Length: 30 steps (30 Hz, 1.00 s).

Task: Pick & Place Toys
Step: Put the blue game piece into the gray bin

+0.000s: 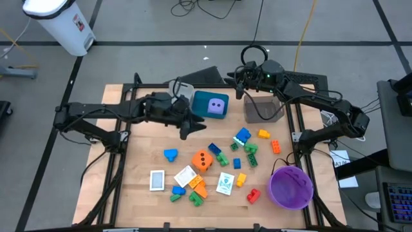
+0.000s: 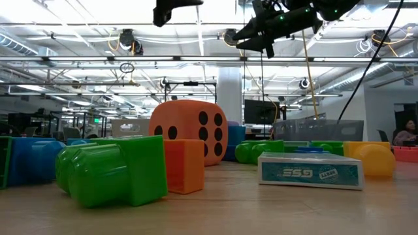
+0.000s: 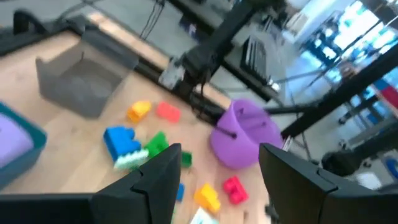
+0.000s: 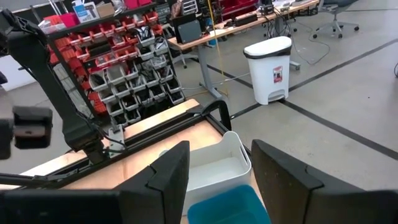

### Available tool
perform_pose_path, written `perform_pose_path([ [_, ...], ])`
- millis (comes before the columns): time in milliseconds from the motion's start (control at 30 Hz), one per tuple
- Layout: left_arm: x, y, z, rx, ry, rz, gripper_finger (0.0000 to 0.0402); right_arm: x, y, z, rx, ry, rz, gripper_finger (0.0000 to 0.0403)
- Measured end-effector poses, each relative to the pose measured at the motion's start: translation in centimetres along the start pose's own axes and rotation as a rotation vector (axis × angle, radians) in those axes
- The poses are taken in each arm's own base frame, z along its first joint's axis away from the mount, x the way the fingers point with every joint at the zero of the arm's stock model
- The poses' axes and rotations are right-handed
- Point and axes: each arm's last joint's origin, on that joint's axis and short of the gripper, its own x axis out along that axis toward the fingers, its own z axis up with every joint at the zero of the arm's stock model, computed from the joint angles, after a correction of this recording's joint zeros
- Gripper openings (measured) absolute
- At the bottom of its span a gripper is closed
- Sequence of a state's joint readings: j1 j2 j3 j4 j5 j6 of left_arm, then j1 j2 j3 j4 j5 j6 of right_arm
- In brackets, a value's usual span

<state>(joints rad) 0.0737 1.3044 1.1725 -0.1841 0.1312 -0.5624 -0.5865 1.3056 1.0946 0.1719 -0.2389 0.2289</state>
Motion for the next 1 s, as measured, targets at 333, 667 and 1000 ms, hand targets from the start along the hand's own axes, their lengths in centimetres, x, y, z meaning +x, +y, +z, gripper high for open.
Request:
perform_pose_path([
  [333,-0.9,0.7,-4.1,0.006,0.378,0.173,0.0223,0.1,1.3,-0.1,0.04,0.025,0.148,0.0167],
  [667,-2.6,2.6,-7.2,0.098,0.732,0.364,0.0223,0.0,7.8,-1.9,-0.011,0.148,0.487,0.0167],
  [1000,-1.4,6.9,-11.0,0.025,0.778,0.322,0.0223,0.2,9.6,-3.1,-0.038,0.19,0.467,0.0167],
])
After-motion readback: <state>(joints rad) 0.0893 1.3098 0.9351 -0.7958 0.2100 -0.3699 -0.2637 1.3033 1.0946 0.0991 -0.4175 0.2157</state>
